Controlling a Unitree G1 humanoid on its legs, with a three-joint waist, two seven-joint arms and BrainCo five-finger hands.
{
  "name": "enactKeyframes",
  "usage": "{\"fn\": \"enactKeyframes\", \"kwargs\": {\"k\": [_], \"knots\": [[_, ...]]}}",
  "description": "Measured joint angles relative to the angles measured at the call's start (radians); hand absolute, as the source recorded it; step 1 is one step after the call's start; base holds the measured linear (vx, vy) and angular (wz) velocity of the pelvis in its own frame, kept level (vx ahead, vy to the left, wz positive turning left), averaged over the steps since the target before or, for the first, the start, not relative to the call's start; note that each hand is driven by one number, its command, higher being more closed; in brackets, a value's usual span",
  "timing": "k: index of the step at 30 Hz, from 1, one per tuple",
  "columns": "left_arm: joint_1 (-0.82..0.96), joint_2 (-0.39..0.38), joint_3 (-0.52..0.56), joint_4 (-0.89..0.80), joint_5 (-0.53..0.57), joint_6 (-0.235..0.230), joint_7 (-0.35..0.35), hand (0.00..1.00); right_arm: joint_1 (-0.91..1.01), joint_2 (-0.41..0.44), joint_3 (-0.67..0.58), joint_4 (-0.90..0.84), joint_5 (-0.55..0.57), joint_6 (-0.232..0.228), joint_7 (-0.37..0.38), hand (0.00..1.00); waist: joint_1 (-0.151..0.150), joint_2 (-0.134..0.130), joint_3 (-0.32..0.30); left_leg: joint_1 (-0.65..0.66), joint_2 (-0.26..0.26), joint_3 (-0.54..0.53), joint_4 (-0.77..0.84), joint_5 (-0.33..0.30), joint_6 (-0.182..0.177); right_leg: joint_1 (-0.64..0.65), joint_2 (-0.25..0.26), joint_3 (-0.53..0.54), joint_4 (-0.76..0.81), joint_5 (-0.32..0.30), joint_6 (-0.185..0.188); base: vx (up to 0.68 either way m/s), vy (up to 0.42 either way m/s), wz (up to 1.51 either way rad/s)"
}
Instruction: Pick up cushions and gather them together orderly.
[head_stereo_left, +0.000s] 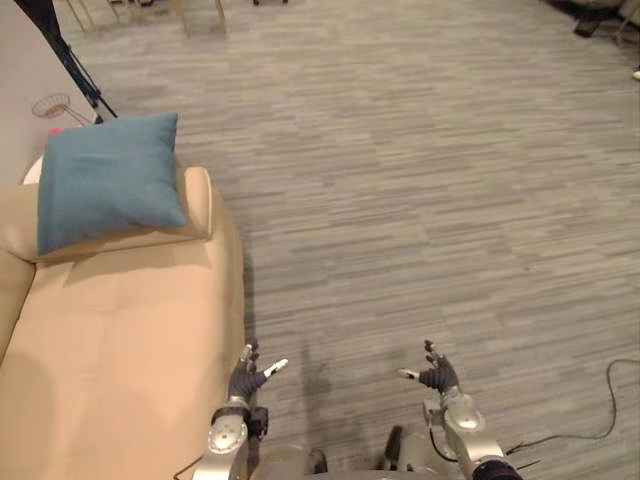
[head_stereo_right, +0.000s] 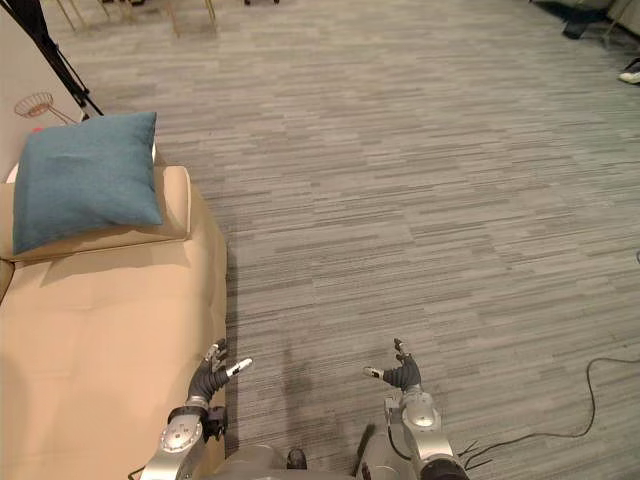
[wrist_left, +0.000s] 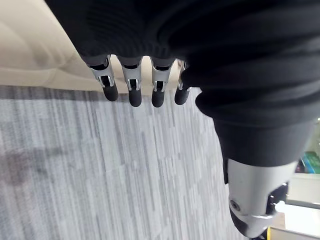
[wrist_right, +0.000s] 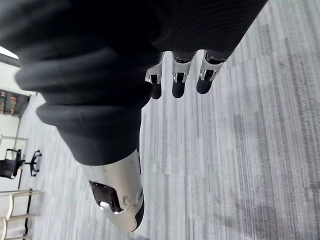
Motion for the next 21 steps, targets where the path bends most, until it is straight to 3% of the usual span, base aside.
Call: {"fn": "enactKeyframes", "kwargs": {"k": [2, 3, 4, 5, 6, 7, 8, 9, 10, 11, 12, 14, 15, 16, 17, 18, 19, 20, 21], "knots": [[-0.021, -0.006, 0.002, 0.003, 0.001, 0.0, 0.0, 0.0, 0.002, -0.016, -0.022, 0.0, 0.001, 0.011, 0.006, 0.0, -0.016, 0.02, 0.016, 0.069, 0.02, -0.049, -0.022, -0.022, -0.041, -0.014, 0.053, 0.041, -0.346, 0.14, 0.029, 0.64, -0.064, 0.77], [-0.022, -0.002, 0.008, 0.003, 0.001, 0.0, 0.002, 0.0, 0.003, -0.015, -0.024, -0.001, 0.001, 0.014, 0.006, 0.0, -0.015, 0.005, 0.019, 0.11, 0.016, -0.064, -0.02, -0.042, -0.076, -0.01, 0.064, 0.086, -0.516, 0.24, 0.054, 0.68, -0.141, 0.62], [-0.017, 0.006, 0.006, 0.005, 0.002, 0.0, 0.002, 0.0, 0.005, -0.013, -0.024, -0.001, 0.001, 0.016, 0.005, 0.0, -0.015, -0.008, 0.021, 0.141, 0.018, -0.084, 0.007, -0.075, -0.126, -0.014, 0.074, 0.117, -0.556, 0.289, 0.042, 0.71, -0.187, 0.81], [0.002, 0.02, 0.001, 0.008, 0.005, -0.001, 0.002, 0.0, 0.016, -0.009, -0.022, -0.004, 0.001, 0.017, 0.005, 0.0, -0.026, -0.029, 0.008, 0.148, 0.018, -0.113, 0.08, -0.106, -0.153, -0.015, 0.075, 0.145, -0.543, 0.33, 0.005, 0.74, -0.285, 1.0], [-0.002, 0.01, -0.003, 0.021, 0.012, 0.001, 0.002, 0.0, 0.028, -0.02, -0.022, -0.006, 0.0, 0.017, 0.005, 0.0, -0.029, -0.01, 0.0, 0.119, 0.049, -0.136, 0.218, -0.121, -0.171, -0.009, 0.083, 0.148, -0.46, 0.437, -0.027, 0.89, -0.344, 0.96], [0.007, -0.03, -0.01, 0.021, 0.013, -0.001, 0.003, 0.0, 0.033, -0.046, -0.026, -0.008, 0.001, 0.026, 0.006, 0.0, -0.019, 0.064, -0.009, 0.031, 0.129, -0.14, 0.439, -0.071, -0.23, 0.011, 0.128, 0.103, -0.393, 0.386, -0.043, 0.74, -0.281, 0.69], [0.006, -0.042, -0.009, 0.026, 0.013, 0.0, 0.003, 0.0, 0.033, -0.052, -0.023, -0.016, 0.005, 0.031, 0.007, 0.0, -0.017, 0.086, -0.007, -0.023, 0.168, -0.136, 0.56, 0.013, -0.25, 0.034, 0.145, 0.081, -0.38, 0.348, -0.056, 0.7, -0.237, 0.38], [0.003, -0.055, -0.005, 0.044, 0.011, 0.001, 0.002, 0.0, 0.026, -0.049, -0.017, -0.04, 0.012, 0.033, 0.005, 0.0, -0.012, 0.093, -0.003, -0.112, 0.223, -0.099, 0.726, 0.182, -0.239, 0.084, 0.165, 0.068, -0.39, 0.301, -0.075, 0.41, -0.142, 0.26], [0.001, -0.058, -0.002, 0.053, 0.009, 0.002, 0.002, 0.0, 0.024, -0.041, -0.014, -0.05, 0.016, 0.032, 0.002, 0.0, -0.005, 0.088, 0.003, -0.151, 0.258, -0.068, 0.805, 0.186, -0.219, 0.122, 0.175, 0.059, -0.407, 0.287, -0.081, 0.67, -0.232, 0.28], [-0.019, -0.059, 0.0, 0.062, 0.008, 0.01, 0.001, 0.0, 0.028, -0.032, -0.024, -0.067, 0.027, 0.03, -0.011, 0.0, 0.004, 0.072, 0.023, -0.221, 0.292, -0.013, 0.92, 0.12, -0.143, 0.23, 0.181, 0.046, -0.459, 0.269, -0.086, 0.63, -0.206, 0.24], [-0.023, -0.056, 0.003, 0.057, 0.008, 0.009, 0.001, 0.0, 0.025, -0.021, -0.029, -0.077, 0.04, 0.028, -0.015, 0.0, 0.016, 0.045, 0.036, -0.265, 0.286, 0.034, 0.914, 0.077, -0.139, 0.311, 0.173, 0.041, -0.517, 0.267, -0.088, 0.71, -0.219, 0.27], [-0.035, -0.05, 0.006, 0.05, 0.008, 0.007, 0.001, 0.0, 0.025, -0.023, -0.044, -0.092, 0.046, 0.015, -0.015, 0.0, 0.033, 0.011, 0.035, -0.347, 0.25, 0.1, 0.749, 0.034, -0.138, 0.407, 0.15, 0.019, -0.607, 0.266, -0.085, 0.63, -0.129, 0.26], [-0.033, -0.048, 0.012, 0.04, 0.008, 0.006, 0.001, 0.0, 0.024, -0.031, -0.056, -0.103, 0.047, 0.005, -0.015, 0.0, 0.034, 0.006, 0.037, -0.392, 0.232, 0.132, 0.604, 0.034, -0.138, 0.444, 0.139, 0.0, -0.637, 0.246, -0.054, 0.5, -0.026, 0.31], [-0.031, -0.049, 0.014, 0.04, 0.008, 0.006, 0.001, 0.0, 0.017, -0.037, -0.063, -0.104, 0.047, 0.002, -0.016, 0.0, 0.034, 0.003, 0.041, -0.411, 0.222, 0.144, 0.52, 0.036, -0.141, 0.463, 0.135, -0.006, -0.647, 0.232, -0.033, 0.49, 0.06, 0.36], [-0.027, -0.054, 0.015, 0.041, 0.008, 0.007, 0.0, 0.0, 0.019, -0.049, -0.085, -0.101, 0.048, 0.002, -0.016, 0.0, 0.034, 0.027, 0.041, -0.421, 0.196, 0.169, 0.278, 0.074, -0.173, 0.506, 0.135, -0.03, -0.659, 0.208, -0.005, 0.52, 0.134, 0.32], [-0.008, -0.055, 0.018, 0.042, 0.008, 0.007, 0.0, 0.0, 0.026, -0.06, -0.092, -0.096, 0.047, 0.002, -0.018, 0.0, 0.038, 0.046, 0.037, -0.407, 0.179, 0.205, 0.111, 0.214, -0.129, 0.548, 0.141, -0.036, -0.666, 0.179, 0.025, 0.54, 0.158, 0.18], [0.005, -0.051, 0.027, 0.042, 0.007, 0.007, 0.0, 0.0, 0.023, -0.06, -0.093, -0.085, 0.047, 0.003, -0.018, 0.0, 0.047, 0.047, 0.036, -0.379, 0.171, 0.219, 0.091, 0.263, -0.047, 0.571, 0.141, -0.028, -0.666, 0.164, 0.037, 0.57, 0.159, 0.27], [0.01, -0.049, 0.055, 0.045, 0.007, 0.008, 0.0, 0.0, 0.018, -0.044, -0.087, -0.074, 0.047, 0.007, -0.019, 0.0, 0.055, 0.004, 0.025, -0.361, 0.126, 0.244, 0.076, 0.255, -0.03, 0.584, 0.103, -0.034, -0.668, 0.16, 0.039, 0.55, 0.152, 0.43], [0.009, -0.045, 0.084, 0.042, 0.007, 0.008, 0.0, 0.0, 0.005, -0.044, -0.075, -0.072, 0.043, 0.007, -0.018, 0.0, 0.06, -0.008, 0.022, -0.39, 0.122, 0.234, 0.142, 0.199, -0.001, 0.585, 0.092, -0.037, -0.649, 0.164, 0.039, 0.52, 0.154, 0.57]]}}
